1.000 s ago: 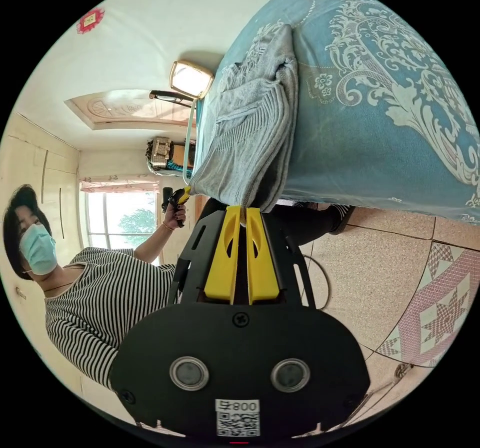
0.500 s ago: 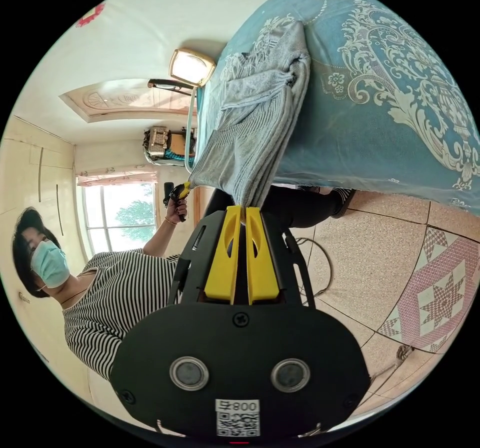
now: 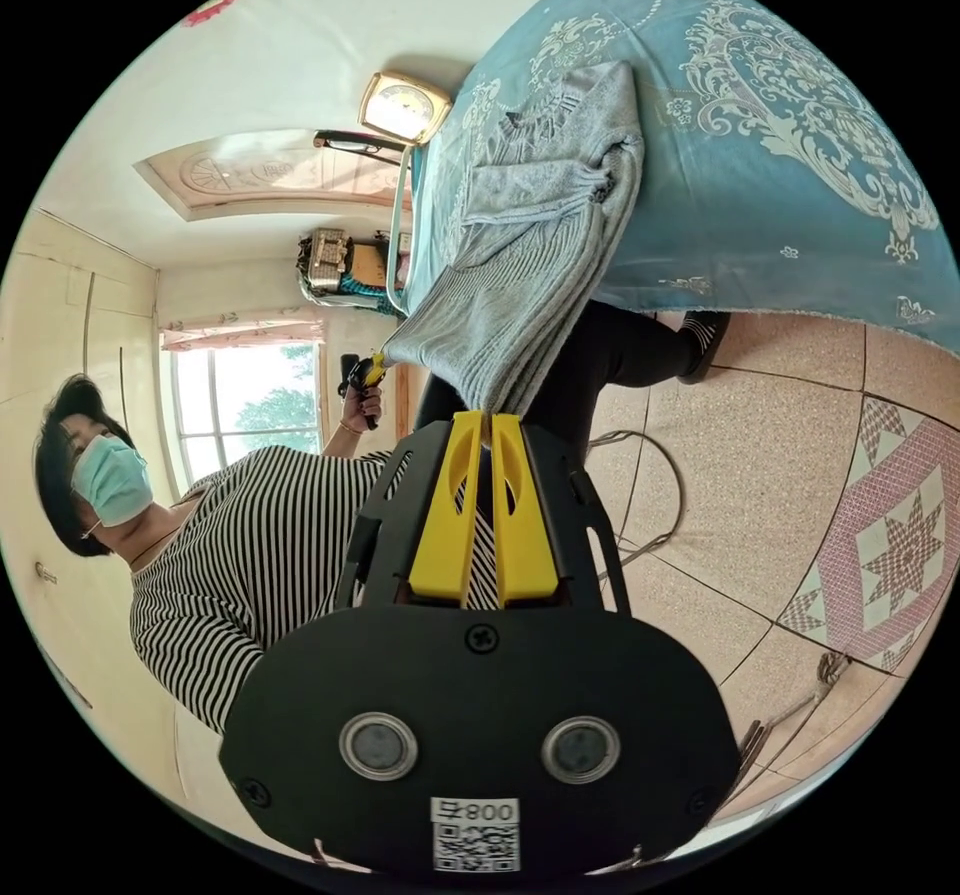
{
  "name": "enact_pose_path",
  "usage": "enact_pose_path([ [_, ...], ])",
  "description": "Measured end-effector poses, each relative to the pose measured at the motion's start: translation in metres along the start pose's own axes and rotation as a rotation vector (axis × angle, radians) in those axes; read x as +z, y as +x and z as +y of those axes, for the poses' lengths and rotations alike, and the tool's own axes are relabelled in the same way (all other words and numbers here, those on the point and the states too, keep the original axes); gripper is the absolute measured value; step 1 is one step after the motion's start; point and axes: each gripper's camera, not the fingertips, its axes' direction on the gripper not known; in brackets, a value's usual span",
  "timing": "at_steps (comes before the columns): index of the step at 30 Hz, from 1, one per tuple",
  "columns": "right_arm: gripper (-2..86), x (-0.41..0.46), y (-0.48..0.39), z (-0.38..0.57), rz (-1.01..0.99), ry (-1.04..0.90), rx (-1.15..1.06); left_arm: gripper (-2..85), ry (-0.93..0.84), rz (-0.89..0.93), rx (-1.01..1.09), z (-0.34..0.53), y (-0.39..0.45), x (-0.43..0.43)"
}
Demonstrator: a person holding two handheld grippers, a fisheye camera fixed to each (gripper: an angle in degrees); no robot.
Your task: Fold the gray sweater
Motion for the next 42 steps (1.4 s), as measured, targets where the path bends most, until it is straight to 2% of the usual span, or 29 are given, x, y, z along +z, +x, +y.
enact_pose_path([
  [9,1.8,0.012,-0.007,0.02,-0.031,0.048,-0.014,2.9,0.042,0.05,0.048,0.033,0.005,-0.008],
  [15,1.7,0.036,0.017,0.027,-0.048,0.041,0.035,2.9,0.059,0.07,-0.038,0.053,-0.022,-0.005],
  [21,1.7,0.032,0.018,0.039,-0.102,0.136,0.034,2.9,0.085,0.085,0.021,0.057,0.002,-0.012],
  [26,1.7,0.01,-0.015,0.003,-0.043,0.144,-0.047,2.9,0.085,0.08,0.128,0.018,0.043,-0.017],
  [34,1.6,-0.046,-0.062,-0.109,0.0,0.197,-0.182,3.1,0.125,0.099,0.238,-0.079,0.099,-0.016],
  [42,1.5,-0.079,-0.053,-0.25,0.041,0.212,-0.159,3.0,0.117,0.041,0.247,-0.211,0.127,0.011],
])
